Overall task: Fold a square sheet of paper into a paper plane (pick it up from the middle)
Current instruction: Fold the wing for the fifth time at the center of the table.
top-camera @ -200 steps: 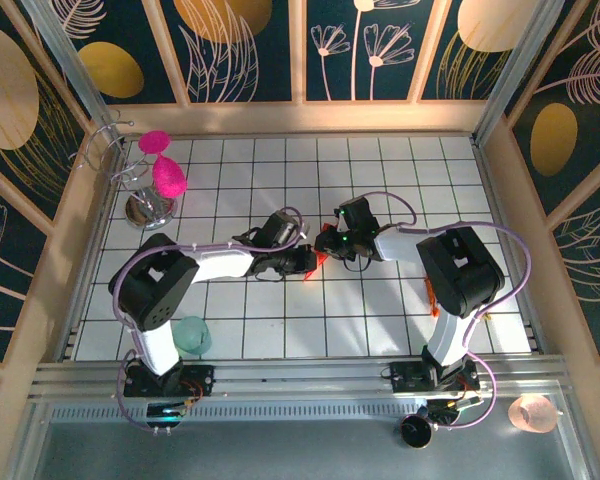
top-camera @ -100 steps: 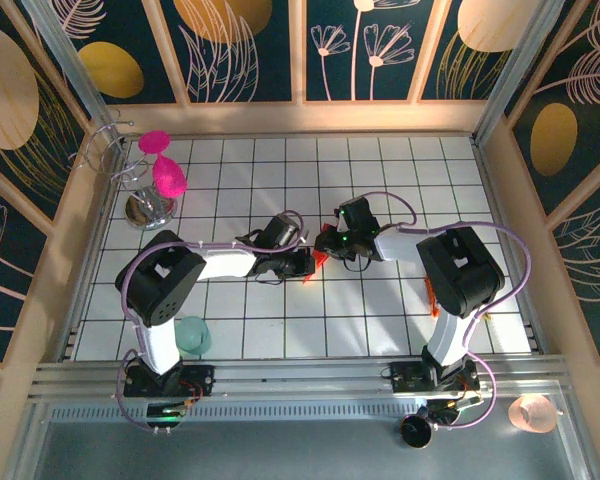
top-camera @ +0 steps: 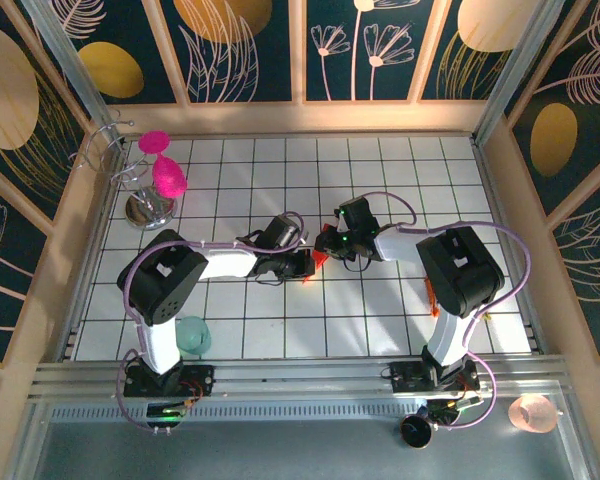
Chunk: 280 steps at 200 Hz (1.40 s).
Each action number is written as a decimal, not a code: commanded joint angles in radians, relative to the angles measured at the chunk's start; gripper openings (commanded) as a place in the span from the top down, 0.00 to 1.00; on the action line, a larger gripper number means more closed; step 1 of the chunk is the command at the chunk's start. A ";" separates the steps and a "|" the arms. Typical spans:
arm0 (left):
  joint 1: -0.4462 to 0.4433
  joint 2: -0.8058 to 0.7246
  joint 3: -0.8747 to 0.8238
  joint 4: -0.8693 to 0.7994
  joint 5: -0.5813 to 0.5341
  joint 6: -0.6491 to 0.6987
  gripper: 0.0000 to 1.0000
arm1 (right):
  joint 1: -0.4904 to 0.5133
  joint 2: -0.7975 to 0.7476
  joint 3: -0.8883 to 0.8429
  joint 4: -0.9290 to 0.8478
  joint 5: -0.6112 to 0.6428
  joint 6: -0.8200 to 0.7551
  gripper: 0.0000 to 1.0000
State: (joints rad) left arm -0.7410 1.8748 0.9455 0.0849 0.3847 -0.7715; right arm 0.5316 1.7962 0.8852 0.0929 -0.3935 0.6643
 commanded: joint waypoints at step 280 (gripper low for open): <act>-0.035 -0.091 -0.127 -0.275 -0.079 0.054 0.95 | -0.005 0.091 0.038 -0.095 0.071 0.011 0.82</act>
State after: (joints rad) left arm -0.7601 1.7931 0.8684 0.0177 0.3199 -0.7403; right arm 0.5320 1.8385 0.9157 0.0525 -0.3950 0.6682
